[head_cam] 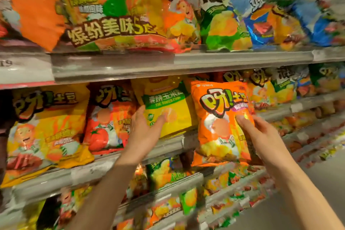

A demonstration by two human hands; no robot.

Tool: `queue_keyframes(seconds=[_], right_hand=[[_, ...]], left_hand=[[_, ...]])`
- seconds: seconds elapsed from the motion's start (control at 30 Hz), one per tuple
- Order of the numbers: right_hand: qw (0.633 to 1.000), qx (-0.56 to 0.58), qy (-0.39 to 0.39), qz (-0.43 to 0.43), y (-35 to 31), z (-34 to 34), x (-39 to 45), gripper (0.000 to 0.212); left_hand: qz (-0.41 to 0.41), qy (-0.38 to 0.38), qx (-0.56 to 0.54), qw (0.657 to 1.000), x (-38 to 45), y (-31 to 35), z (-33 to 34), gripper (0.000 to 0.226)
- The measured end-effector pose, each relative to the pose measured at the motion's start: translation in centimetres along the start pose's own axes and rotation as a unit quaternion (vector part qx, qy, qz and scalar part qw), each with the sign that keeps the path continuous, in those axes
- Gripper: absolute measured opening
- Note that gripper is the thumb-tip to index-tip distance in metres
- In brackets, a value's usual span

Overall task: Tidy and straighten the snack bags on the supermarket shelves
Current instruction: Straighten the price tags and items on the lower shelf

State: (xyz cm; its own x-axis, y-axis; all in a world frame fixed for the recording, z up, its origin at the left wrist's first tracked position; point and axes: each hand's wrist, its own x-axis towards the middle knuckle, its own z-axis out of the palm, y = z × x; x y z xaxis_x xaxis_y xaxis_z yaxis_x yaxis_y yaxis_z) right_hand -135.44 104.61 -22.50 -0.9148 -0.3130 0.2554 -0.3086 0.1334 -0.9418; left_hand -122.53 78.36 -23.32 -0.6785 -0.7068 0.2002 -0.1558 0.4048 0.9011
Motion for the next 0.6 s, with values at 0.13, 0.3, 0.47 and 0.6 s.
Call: queue_keyframes(seconds=[0.13, 0.3, 0.47, 0.6], right_hand=[[1.000, 0.018, -0.015, -0.009, 1.0, -1.7, 3.1, 0.078], [0.997, 0.020, -0.063, -0.030, 1.9, -2.5, 5.9, 0.057], [0.995, 0.016, -0.084, -0.041, 2.6, -2.6, 7.1, 0.051], [0.994, 0.017, -0.098, -0.045, 2.8, -2.8, 7.2, 0.033]], left_hand=[[-0.050, 0.037, -0.010, 0.998, 1.5, 1.5, 1.3, 0.118], [-0.080, 0.106, 0.003, 0.991, 2.8, 3.4, 1.7, 0.105], [-0.095, 0.118, 0.019, 0.988, 3.3, 4.7, 1.4, 0.087], [-0.110, 0.109, 0.039, 0.987, 2.5, 6.1, 1.3, 0.061]])
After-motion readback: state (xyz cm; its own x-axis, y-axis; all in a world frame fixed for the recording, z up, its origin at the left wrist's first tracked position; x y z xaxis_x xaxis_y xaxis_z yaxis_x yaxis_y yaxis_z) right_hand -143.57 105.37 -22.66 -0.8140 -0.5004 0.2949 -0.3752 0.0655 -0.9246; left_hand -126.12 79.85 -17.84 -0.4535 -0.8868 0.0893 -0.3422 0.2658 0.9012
